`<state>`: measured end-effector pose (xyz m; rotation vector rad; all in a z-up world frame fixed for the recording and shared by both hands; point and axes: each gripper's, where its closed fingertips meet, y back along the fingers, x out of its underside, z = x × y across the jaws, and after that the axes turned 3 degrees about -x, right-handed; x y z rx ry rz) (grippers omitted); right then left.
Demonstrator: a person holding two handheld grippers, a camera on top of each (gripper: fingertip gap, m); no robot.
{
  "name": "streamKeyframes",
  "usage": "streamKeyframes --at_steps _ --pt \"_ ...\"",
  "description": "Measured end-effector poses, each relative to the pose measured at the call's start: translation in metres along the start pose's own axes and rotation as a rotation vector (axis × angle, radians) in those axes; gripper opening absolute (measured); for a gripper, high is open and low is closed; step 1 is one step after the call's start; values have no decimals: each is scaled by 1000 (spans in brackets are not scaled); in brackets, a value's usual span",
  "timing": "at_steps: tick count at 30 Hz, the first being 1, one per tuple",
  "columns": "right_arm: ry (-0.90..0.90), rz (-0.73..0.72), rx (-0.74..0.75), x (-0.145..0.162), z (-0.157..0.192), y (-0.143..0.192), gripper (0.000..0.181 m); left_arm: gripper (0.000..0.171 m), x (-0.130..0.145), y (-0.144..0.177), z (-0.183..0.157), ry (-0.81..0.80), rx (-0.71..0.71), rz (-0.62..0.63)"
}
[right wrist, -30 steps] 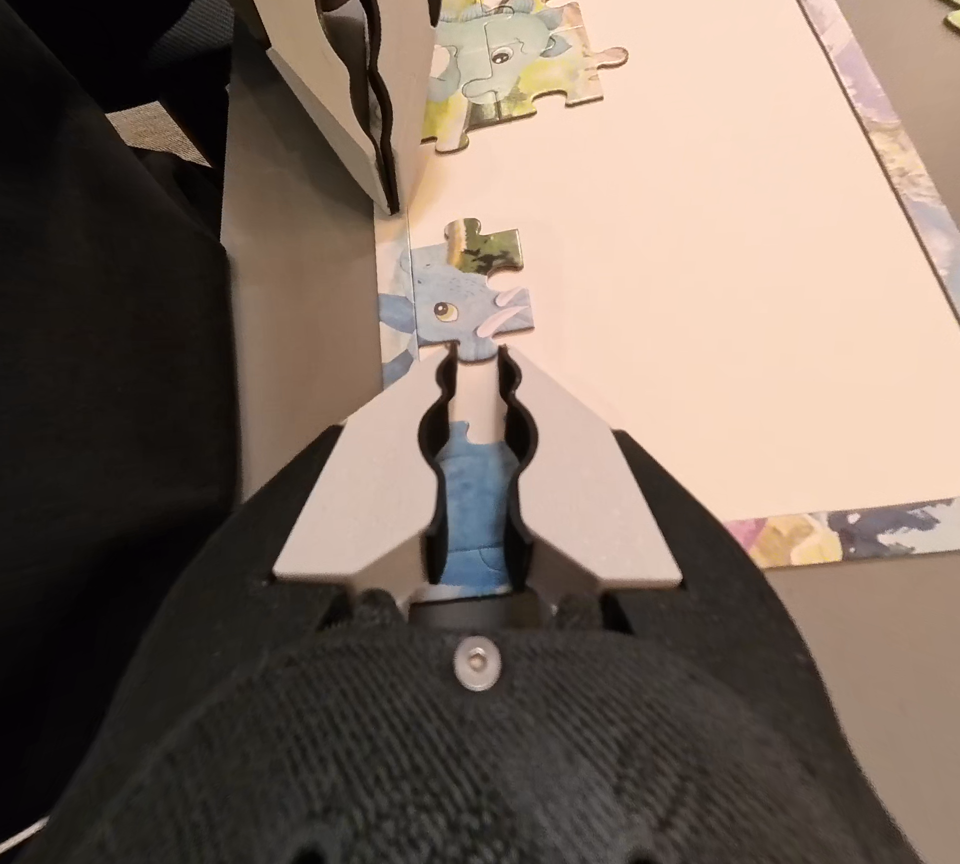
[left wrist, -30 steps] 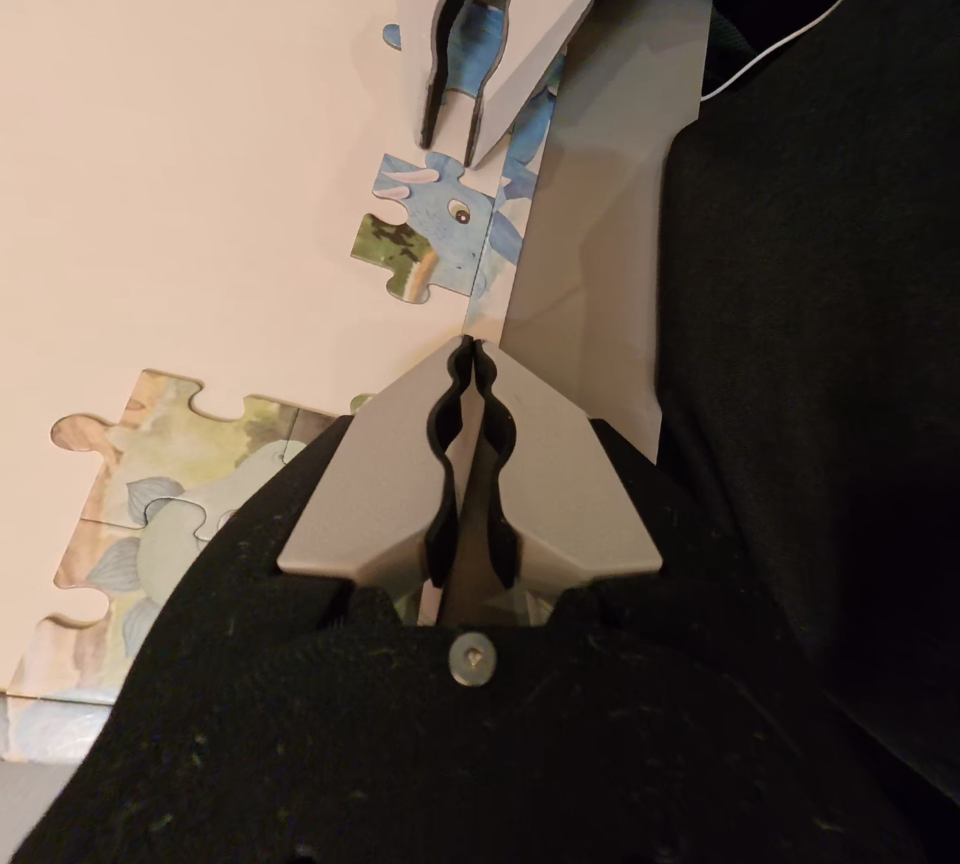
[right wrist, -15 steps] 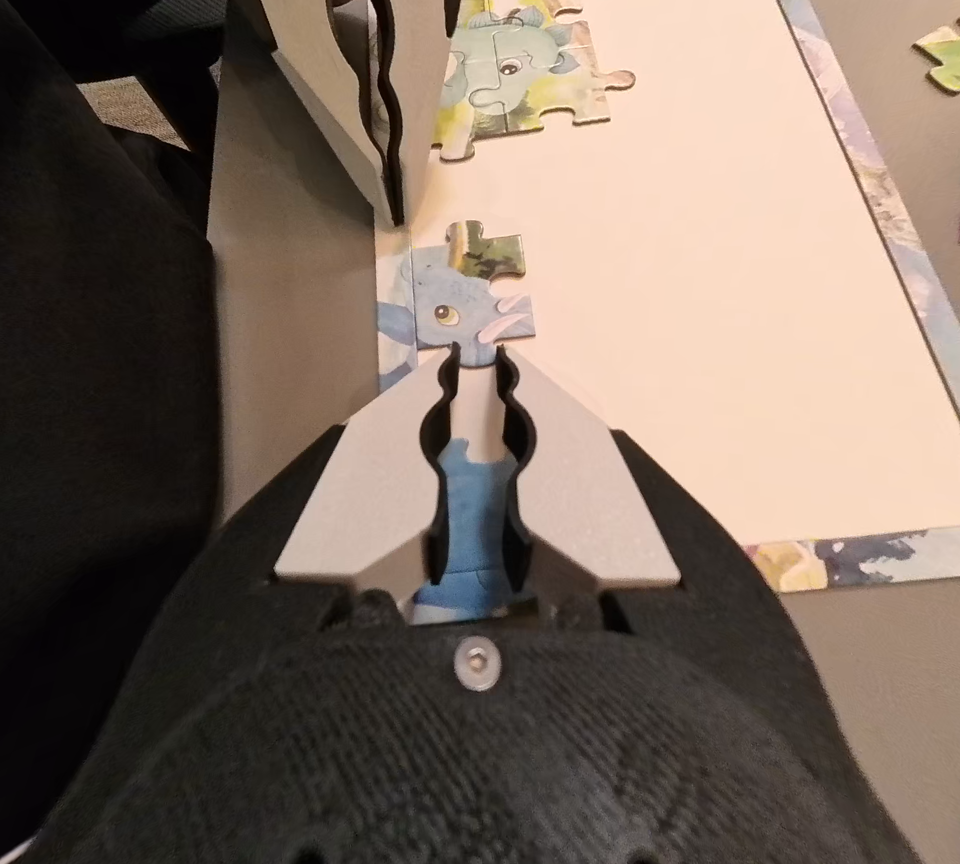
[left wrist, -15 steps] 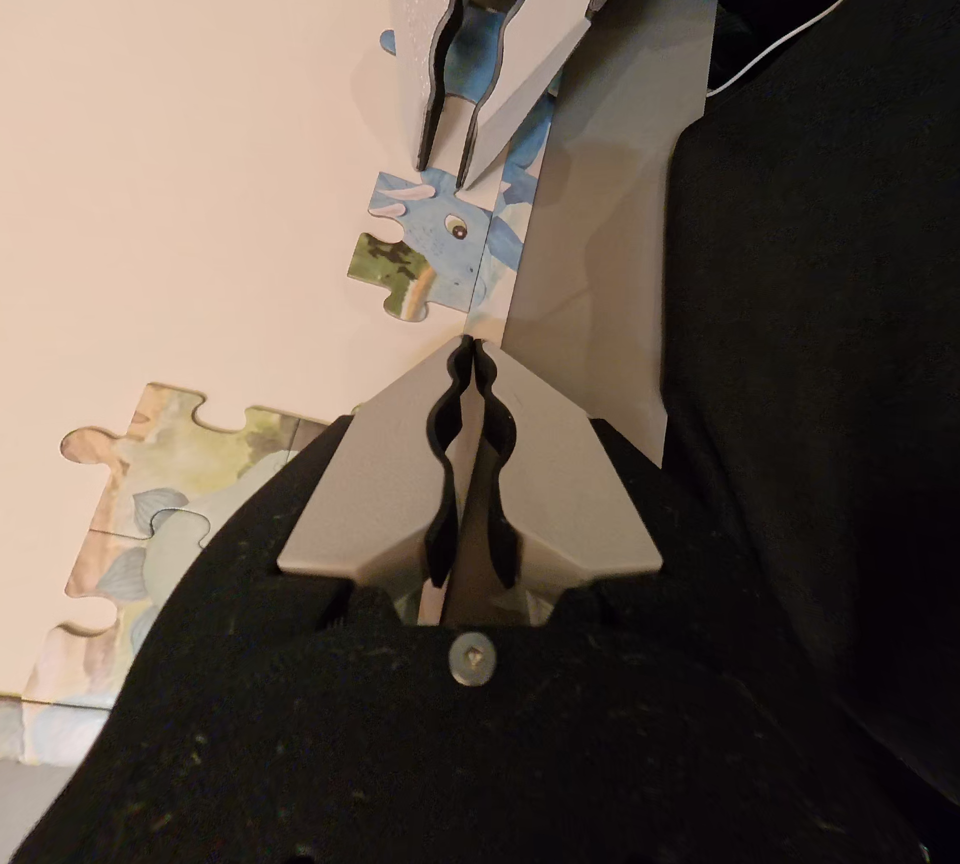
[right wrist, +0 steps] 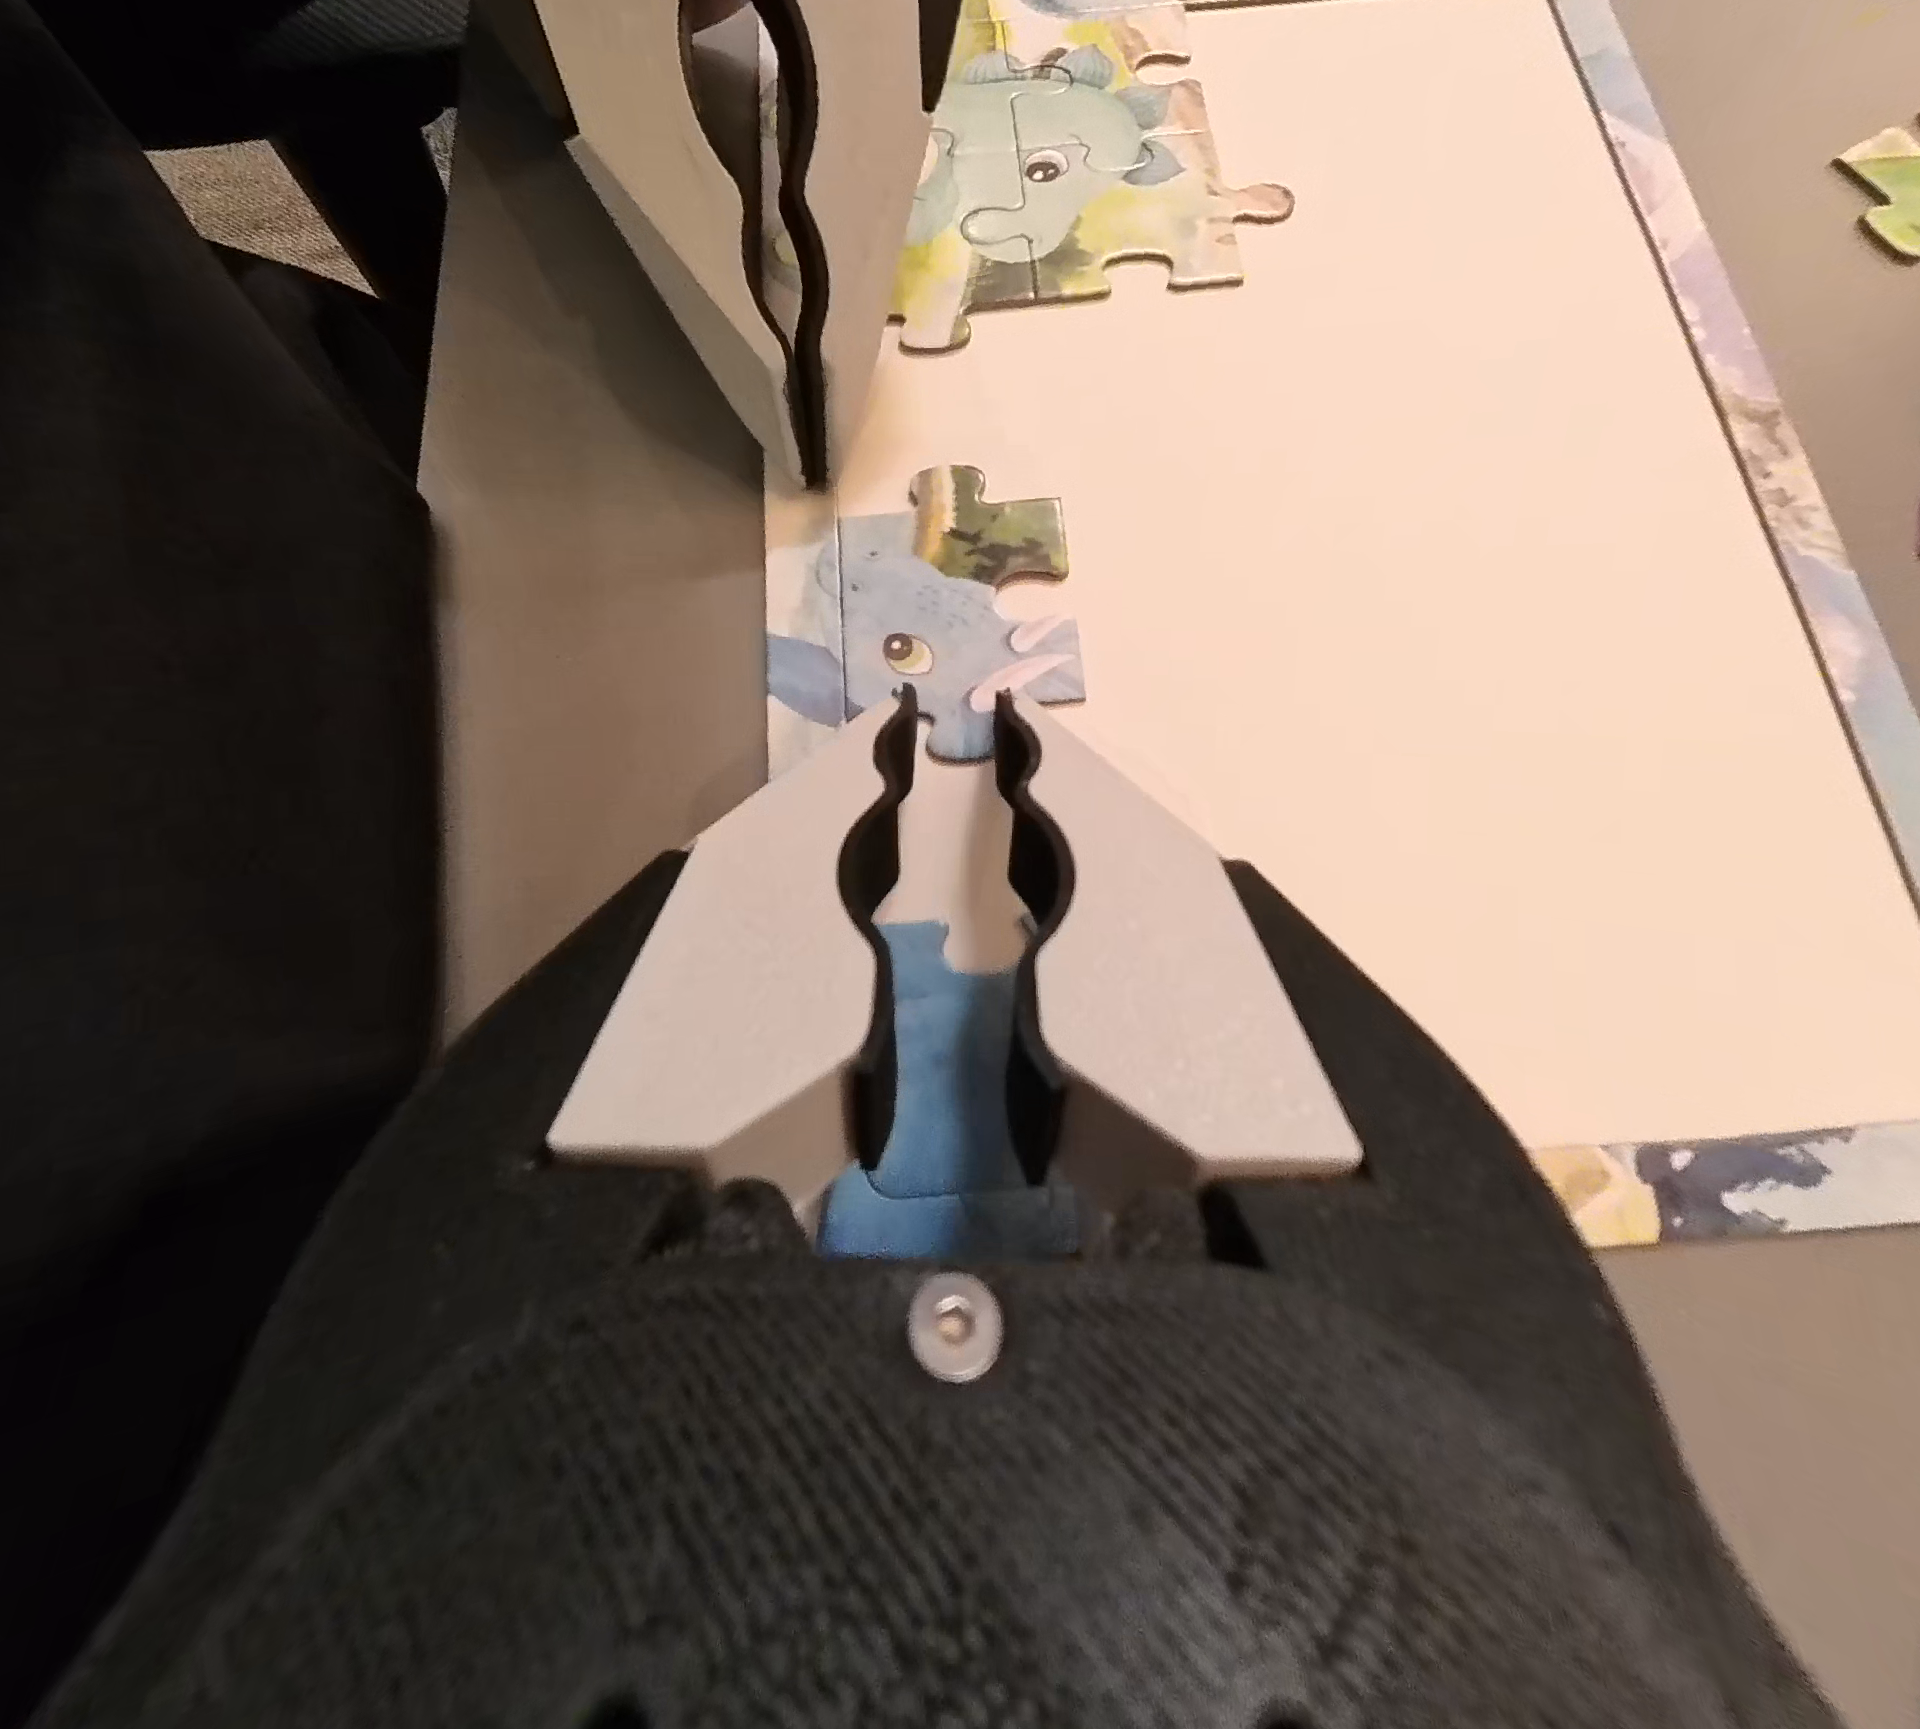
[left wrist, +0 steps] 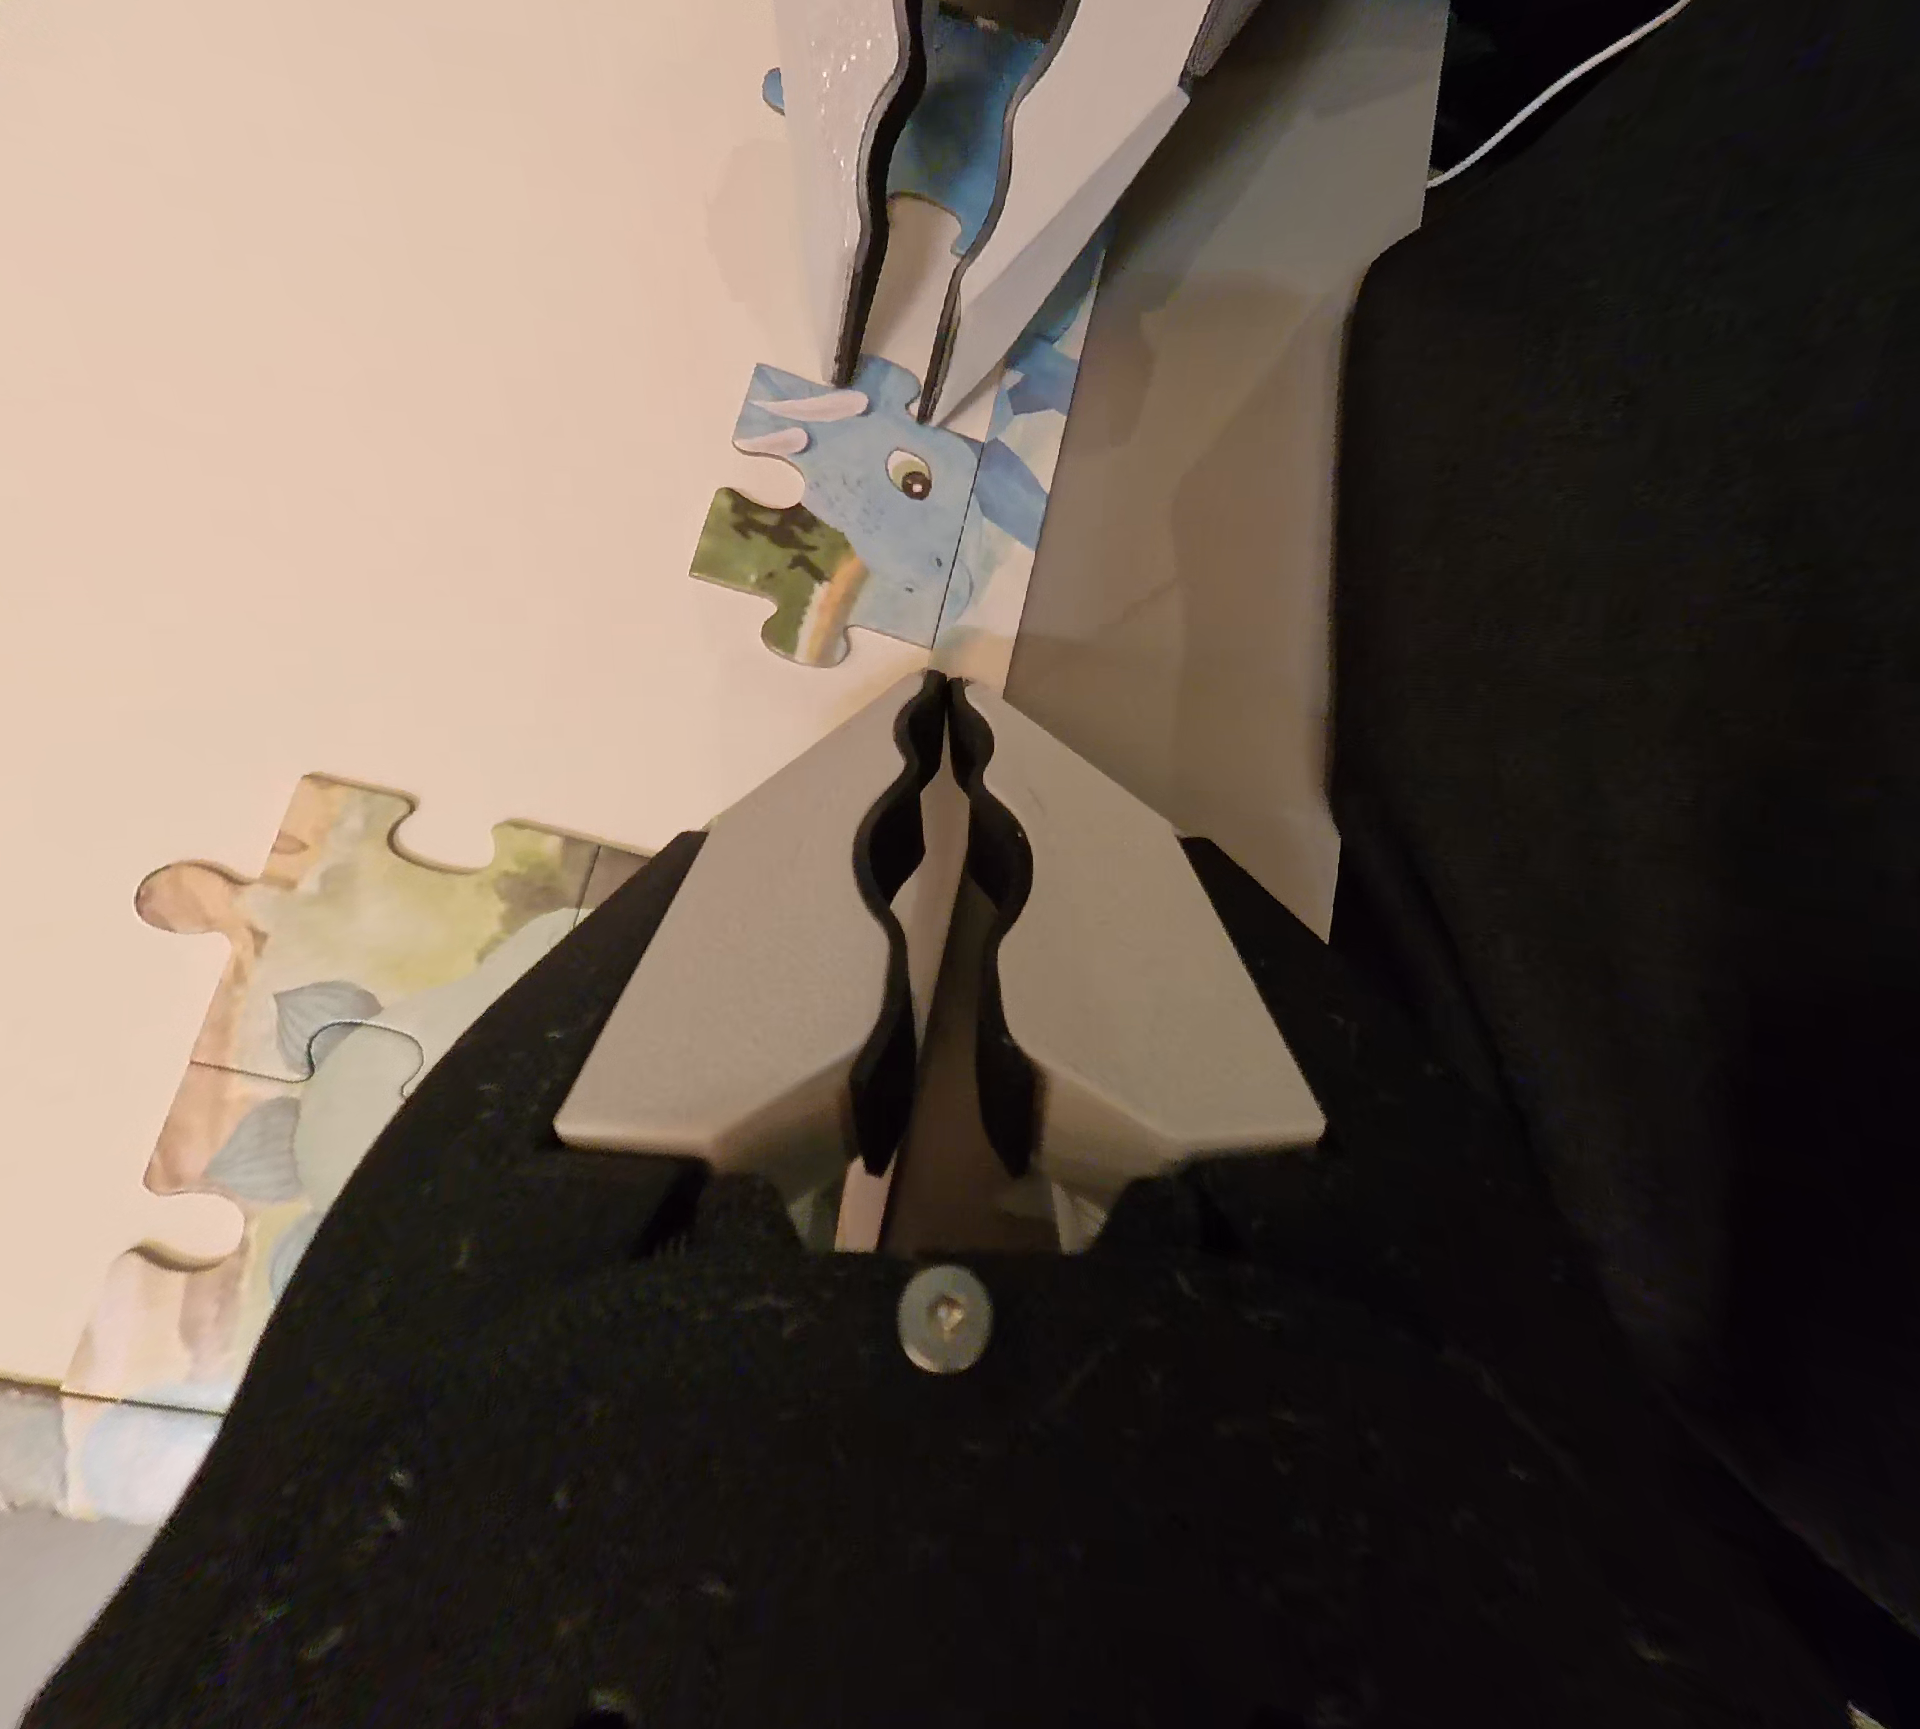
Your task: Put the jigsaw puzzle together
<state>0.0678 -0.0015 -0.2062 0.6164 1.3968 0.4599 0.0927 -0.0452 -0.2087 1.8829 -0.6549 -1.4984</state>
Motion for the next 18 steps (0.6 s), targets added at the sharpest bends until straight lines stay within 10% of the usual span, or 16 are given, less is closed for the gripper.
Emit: streamKeyframes --at_steps 18 --pt "-17 6 4 6 -4 5 12 0 0 0 0 27 24 -21"
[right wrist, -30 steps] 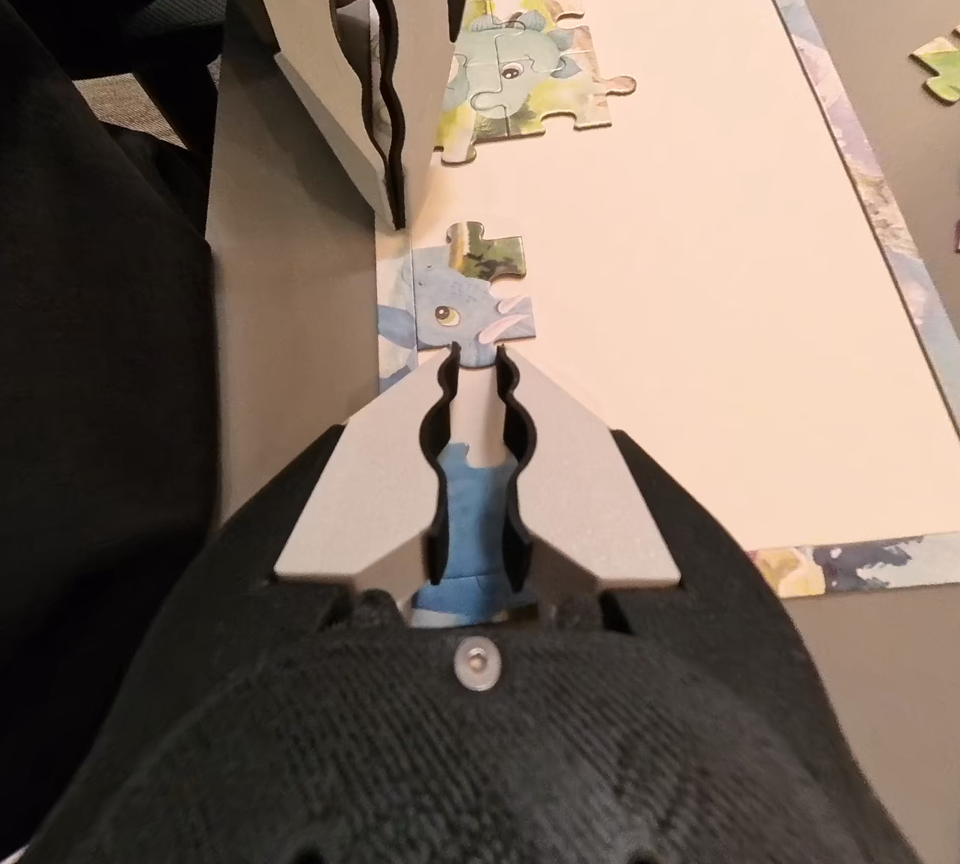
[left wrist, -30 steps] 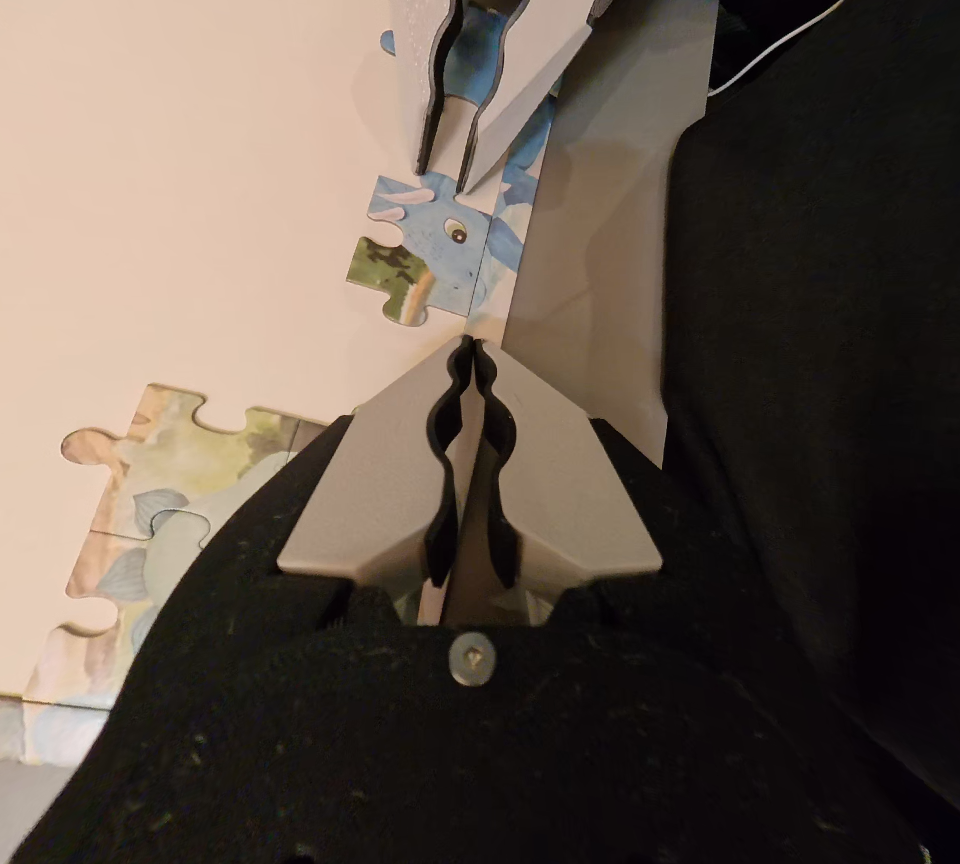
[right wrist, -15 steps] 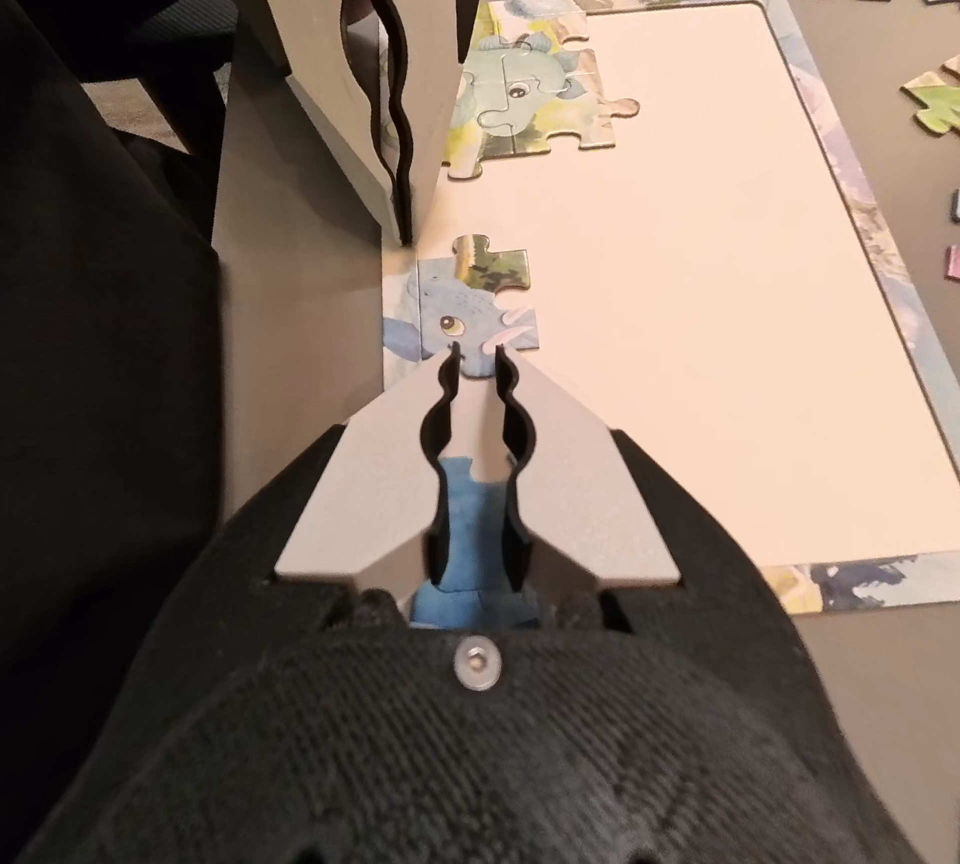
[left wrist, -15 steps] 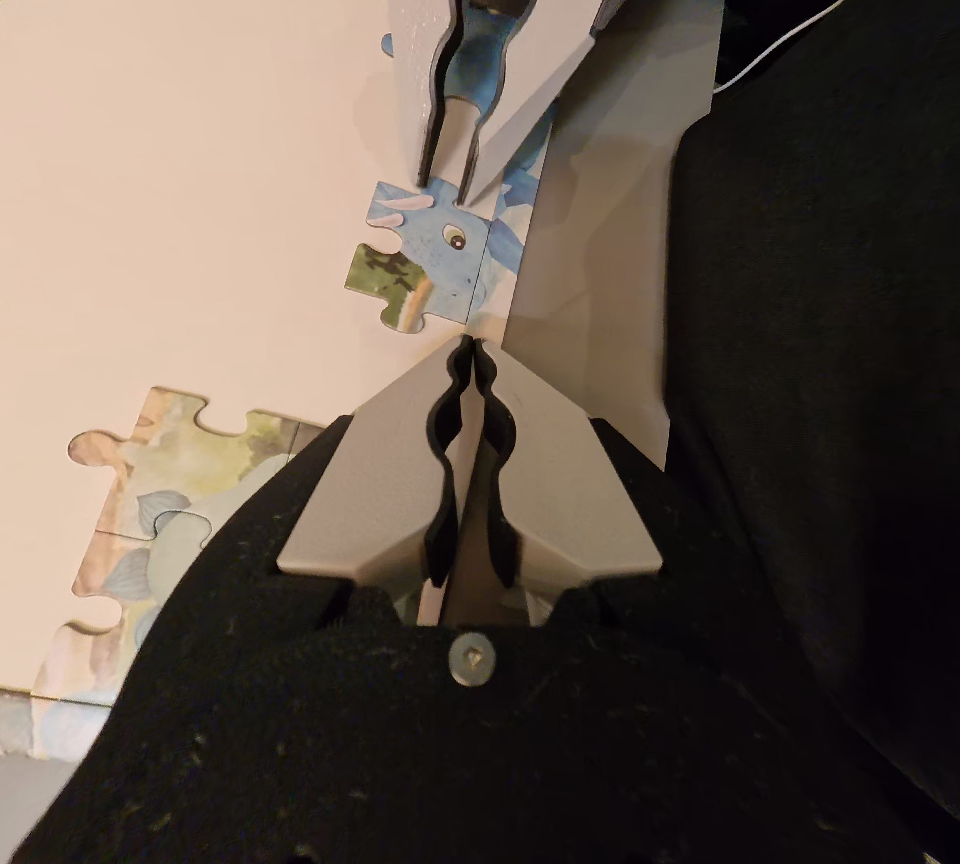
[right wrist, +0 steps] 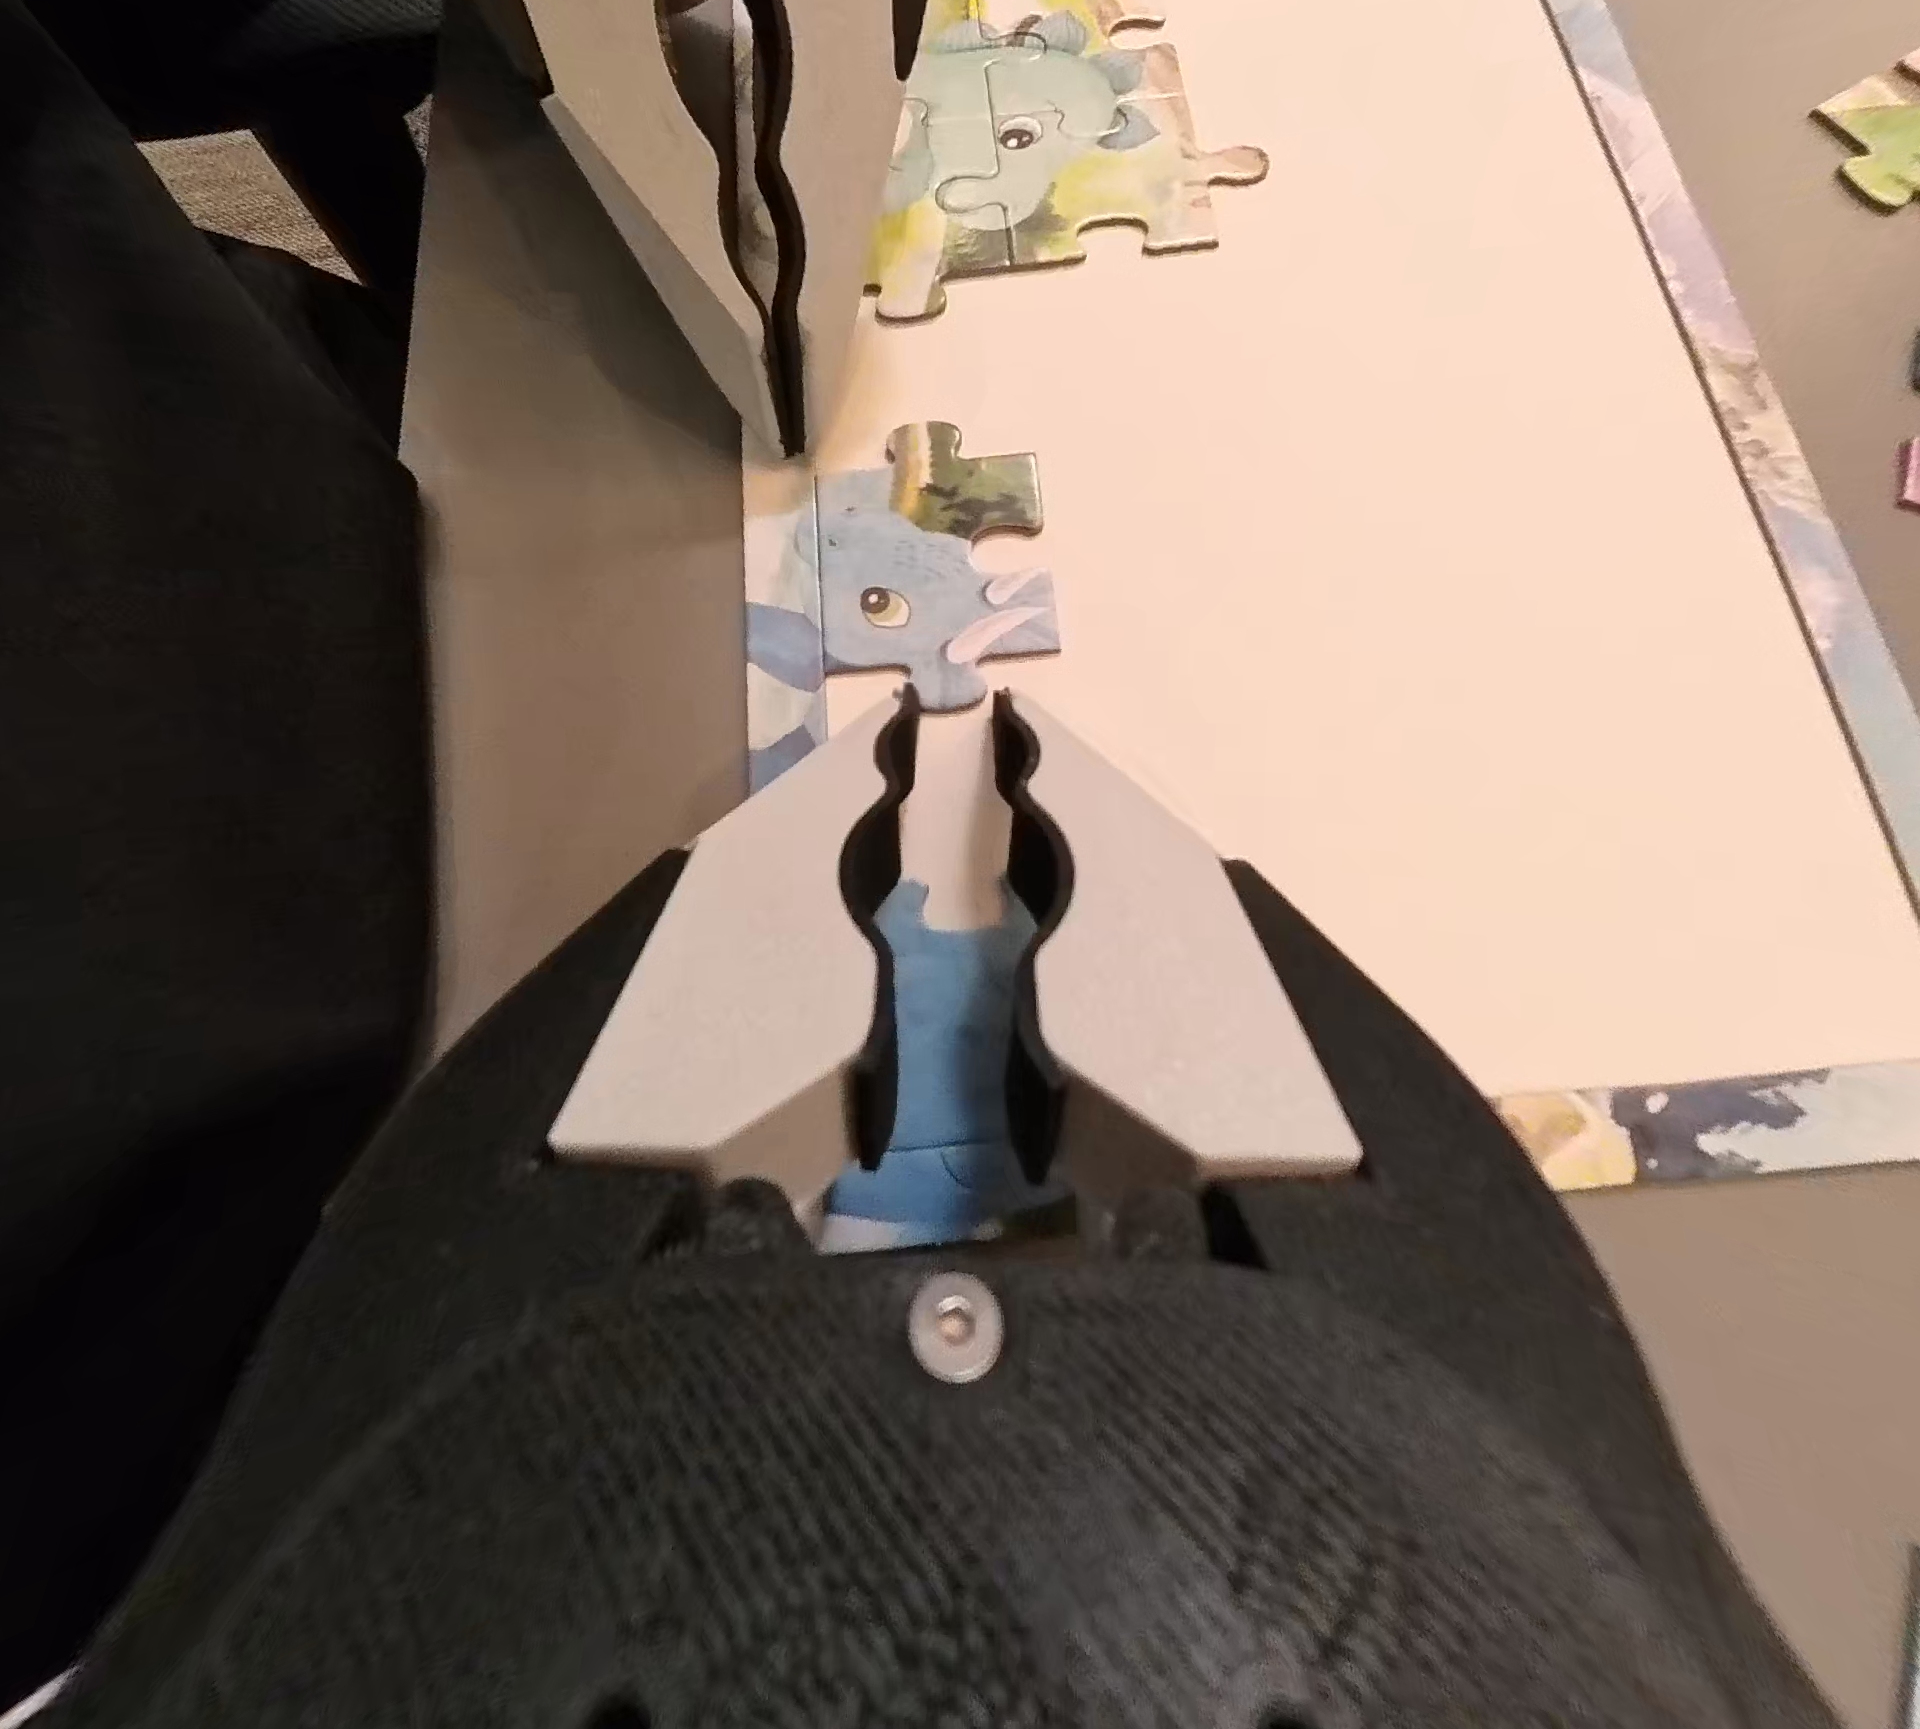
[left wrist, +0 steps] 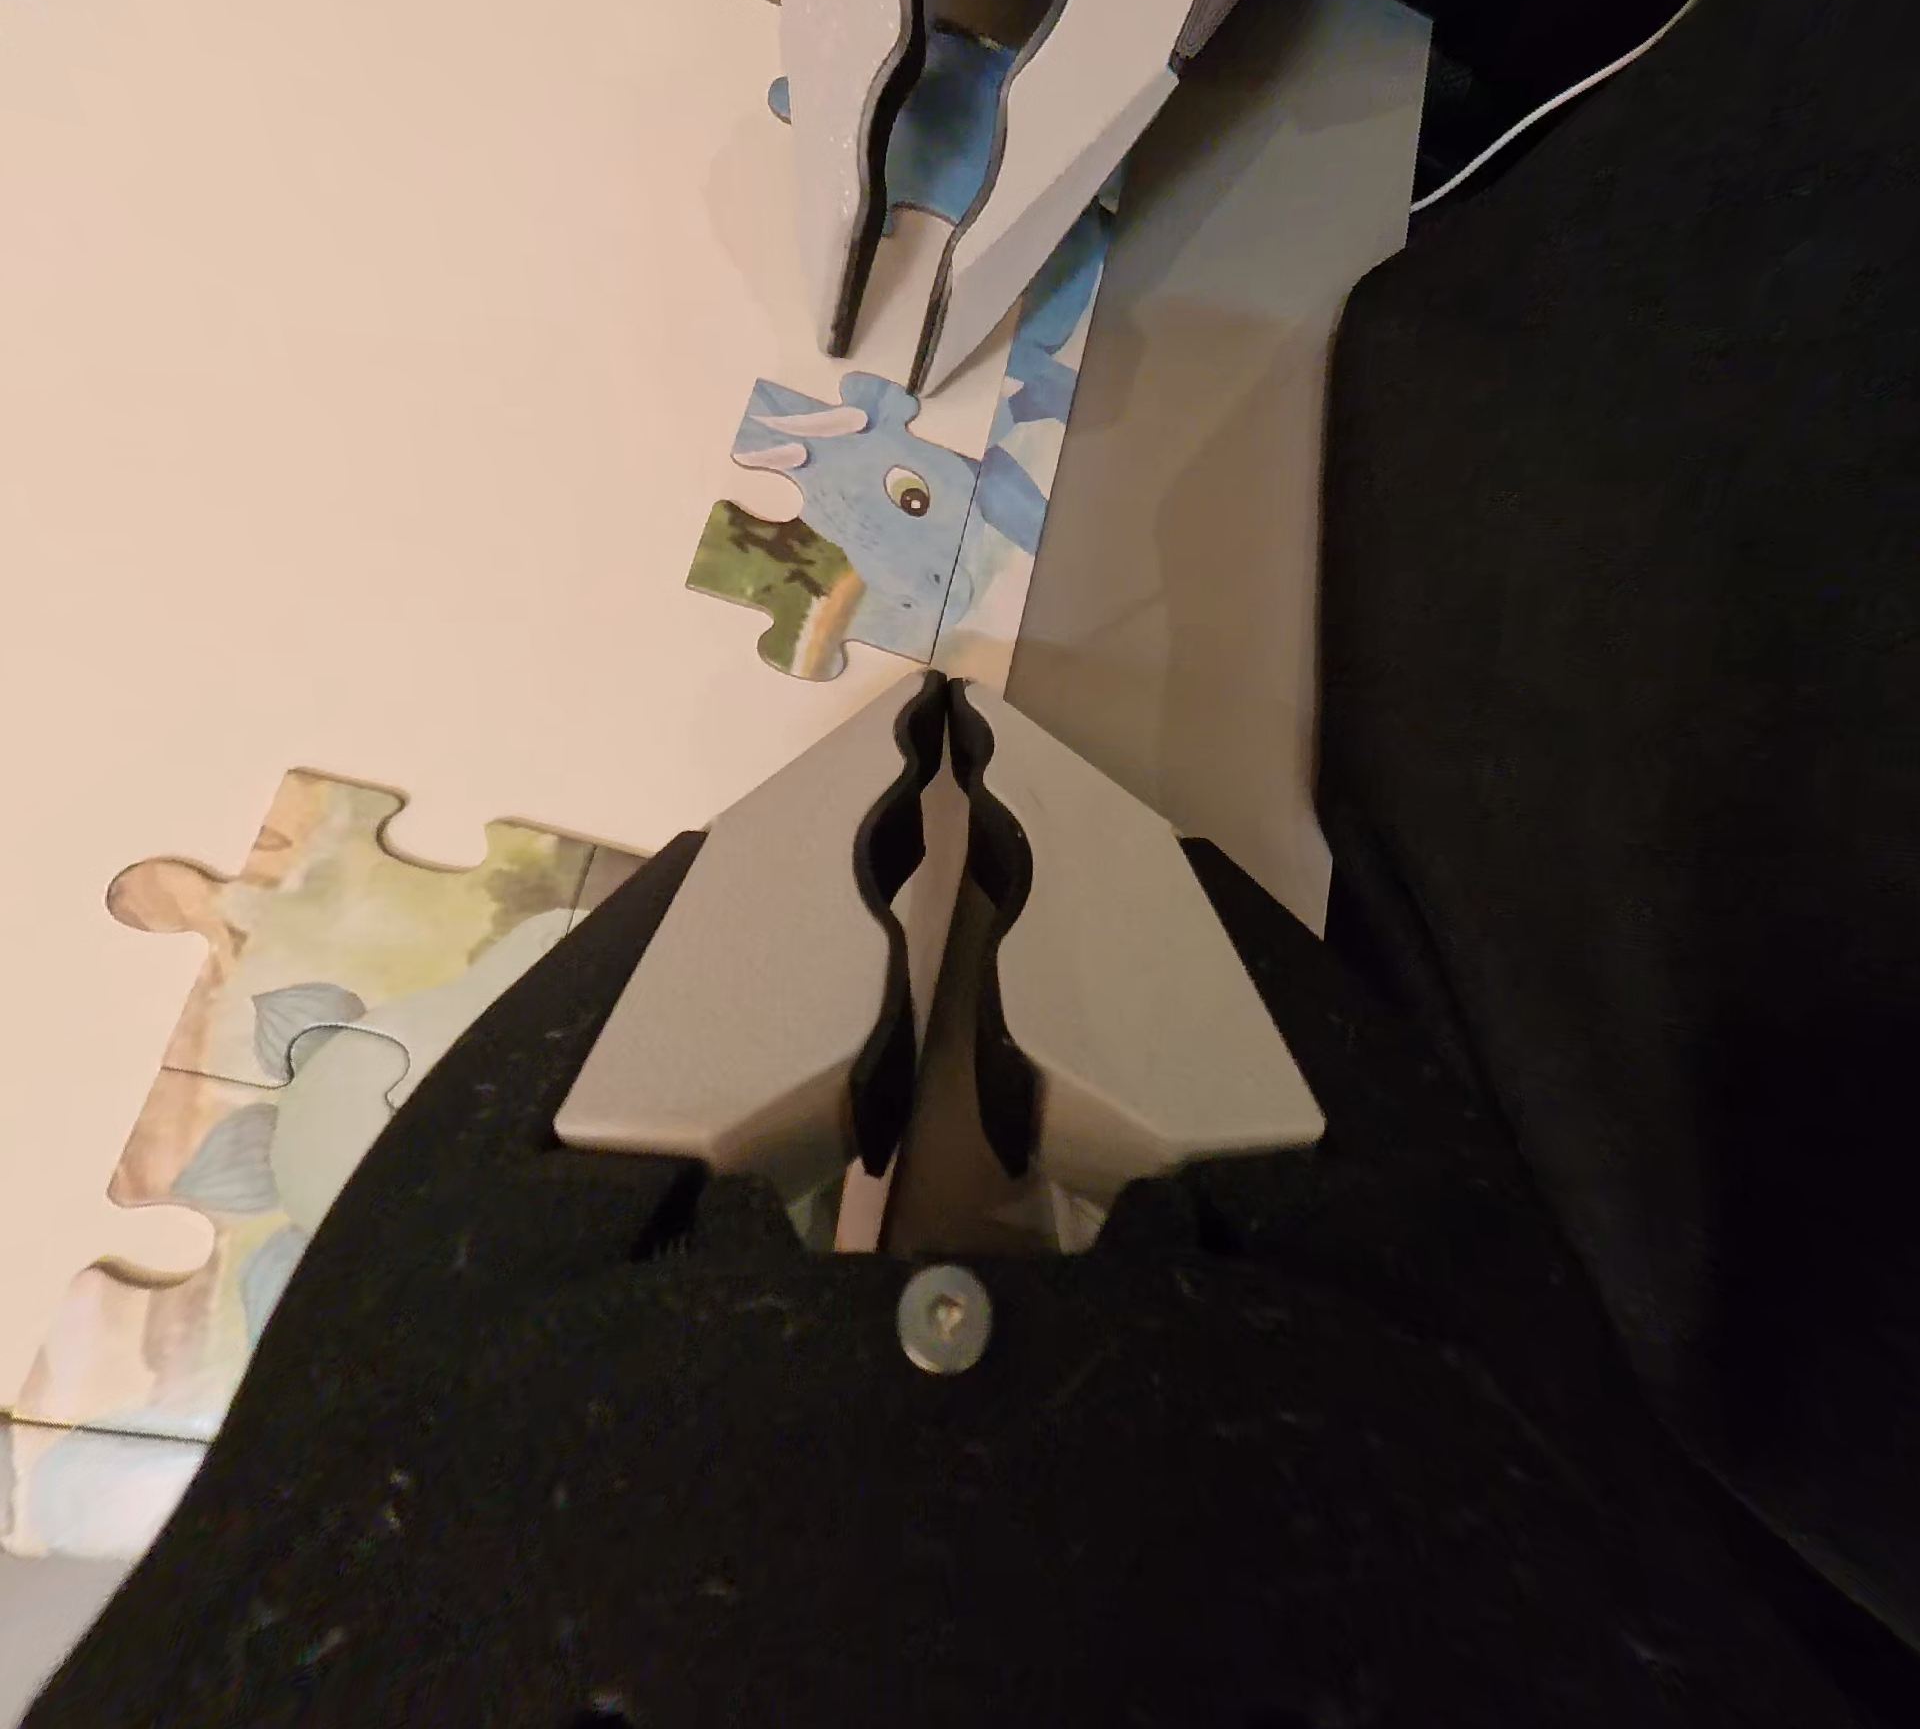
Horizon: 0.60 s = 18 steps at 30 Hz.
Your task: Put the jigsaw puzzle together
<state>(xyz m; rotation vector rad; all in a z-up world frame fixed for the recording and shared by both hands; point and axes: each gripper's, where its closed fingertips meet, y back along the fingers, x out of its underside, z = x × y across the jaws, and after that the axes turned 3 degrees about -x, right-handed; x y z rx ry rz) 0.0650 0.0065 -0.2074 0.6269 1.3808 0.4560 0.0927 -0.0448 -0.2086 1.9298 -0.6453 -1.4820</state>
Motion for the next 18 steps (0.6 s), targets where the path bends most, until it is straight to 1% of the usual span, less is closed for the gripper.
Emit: streamKeyframes --at_steps 10,18 --pt "3 -4 -3 -1 1 0 12 0 0 0 0 -8 -12 1" --pt "7 -3 -4 -1 2 -1 12 0 -1 0 0 10 4 -10"
